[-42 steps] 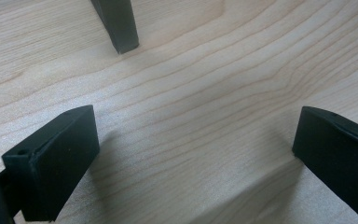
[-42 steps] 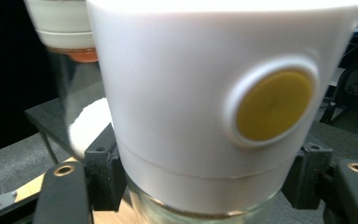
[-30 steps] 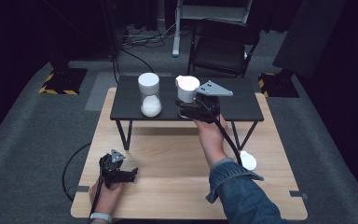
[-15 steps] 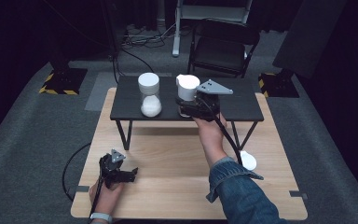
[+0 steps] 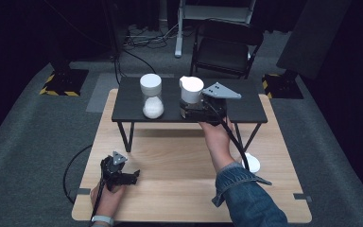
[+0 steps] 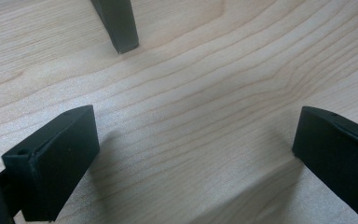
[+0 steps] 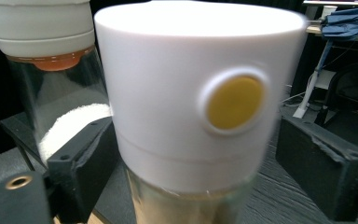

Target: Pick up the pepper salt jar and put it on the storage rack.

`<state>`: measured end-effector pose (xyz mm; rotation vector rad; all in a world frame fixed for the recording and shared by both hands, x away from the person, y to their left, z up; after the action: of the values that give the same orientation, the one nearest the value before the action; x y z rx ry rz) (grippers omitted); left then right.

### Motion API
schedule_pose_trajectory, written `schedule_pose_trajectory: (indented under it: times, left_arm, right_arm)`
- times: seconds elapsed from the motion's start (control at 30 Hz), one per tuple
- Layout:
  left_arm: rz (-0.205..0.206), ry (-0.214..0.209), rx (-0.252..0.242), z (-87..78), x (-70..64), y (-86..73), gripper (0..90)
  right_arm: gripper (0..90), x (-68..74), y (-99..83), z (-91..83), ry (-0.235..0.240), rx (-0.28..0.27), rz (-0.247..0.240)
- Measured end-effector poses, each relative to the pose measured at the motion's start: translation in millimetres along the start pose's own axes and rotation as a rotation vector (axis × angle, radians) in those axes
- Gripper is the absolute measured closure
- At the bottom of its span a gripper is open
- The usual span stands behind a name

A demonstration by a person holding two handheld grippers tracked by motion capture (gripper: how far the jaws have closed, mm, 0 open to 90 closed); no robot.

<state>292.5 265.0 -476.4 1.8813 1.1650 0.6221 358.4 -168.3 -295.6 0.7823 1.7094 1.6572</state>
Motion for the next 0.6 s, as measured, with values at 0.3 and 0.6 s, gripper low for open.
schedule_pose_trajectory:
  times: [0.3, 0.6]
  left_arm:
    - [-0.001, 0.001, 0.001, 0.2, 0.0, 0.2, 0.1]
    - [-0.001, 0.001, 0.001, 0.2, -0.1, 0.2, 0.1]
  right_arm:
    - [7.8, -5.4, -3.6, -16.1, -0.008, -0.006, 0.002]
    - [6.0, -12.3, -8.0, -33.3, -0.007, -0.007, 0.015]
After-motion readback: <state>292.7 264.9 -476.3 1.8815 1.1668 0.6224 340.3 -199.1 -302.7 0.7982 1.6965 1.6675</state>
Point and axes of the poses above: each handheld gripper's, and its own axes: z roughly forward along the jaws, y roughly out of its top, x roughly to its left, the point moved 3 cm from there along z, roughly forward along the jaws, and after that the axes turned 13 degrees about -x, right-handed, at the moved point
